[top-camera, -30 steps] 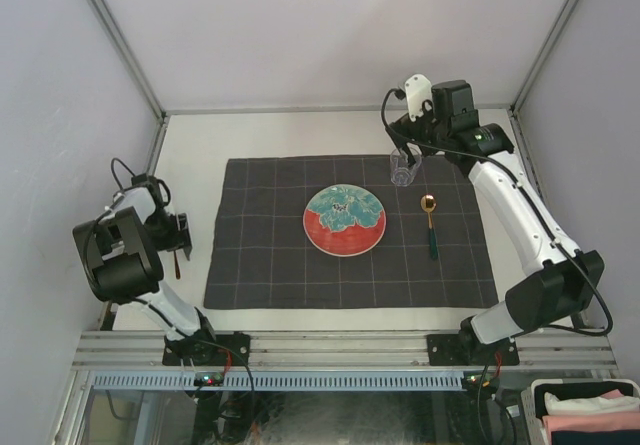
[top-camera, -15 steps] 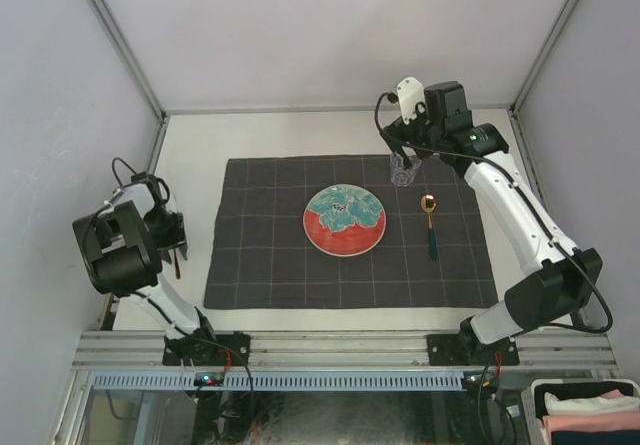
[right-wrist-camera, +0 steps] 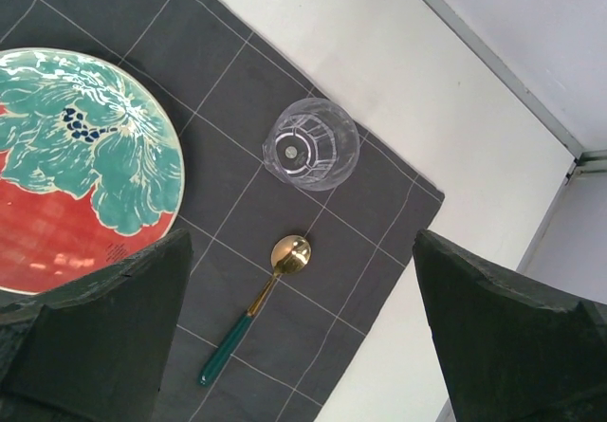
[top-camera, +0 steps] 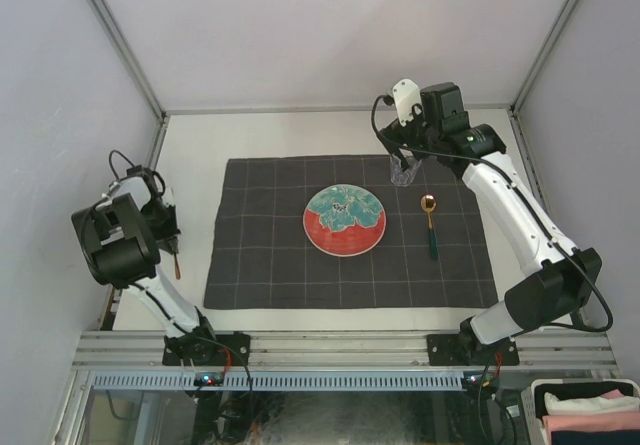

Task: Set the dinner table for one person
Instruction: Pick up the fork at the center of the board.

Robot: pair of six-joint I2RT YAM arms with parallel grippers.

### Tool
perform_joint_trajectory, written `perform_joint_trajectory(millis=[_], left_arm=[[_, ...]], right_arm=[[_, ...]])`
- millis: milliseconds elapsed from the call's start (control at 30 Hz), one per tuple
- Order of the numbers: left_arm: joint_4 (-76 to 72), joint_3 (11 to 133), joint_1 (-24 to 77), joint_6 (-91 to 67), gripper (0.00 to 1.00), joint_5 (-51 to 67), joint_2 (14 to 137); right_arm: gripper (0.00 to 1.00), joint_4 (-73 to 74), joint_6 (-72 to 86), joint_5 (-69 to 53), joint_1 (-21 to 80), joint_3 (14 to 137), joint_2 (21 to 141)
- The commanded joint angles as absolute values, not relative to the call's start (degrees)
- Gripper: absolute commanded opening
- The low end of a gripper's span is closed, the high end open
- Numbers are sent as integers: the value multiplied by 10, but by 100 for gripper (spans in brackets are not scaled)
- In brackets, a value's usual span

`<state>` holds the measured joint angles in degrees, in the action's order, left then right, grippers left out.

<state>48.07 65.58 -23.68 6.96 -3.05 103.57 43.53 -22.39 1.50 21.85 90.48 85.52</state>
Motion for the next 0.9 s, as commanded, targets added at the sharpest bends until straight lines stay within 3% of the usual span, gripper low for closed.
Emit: perform_joint_trajectory(millis=[0, 167, 867], left_arm=[[441, 673, -251, 84, 14, -16, 1045], [444, 675, -256, 85, 1, -8, 1046], [488, 713, -258, 96, 0, 19, 1010]], right_arm=[[100, 422, -234, 26, 227, 907, 836], [100, 420, -234, 26, 232, 908, 840], [100, 377, -225, 27, 247, 853, 823]])
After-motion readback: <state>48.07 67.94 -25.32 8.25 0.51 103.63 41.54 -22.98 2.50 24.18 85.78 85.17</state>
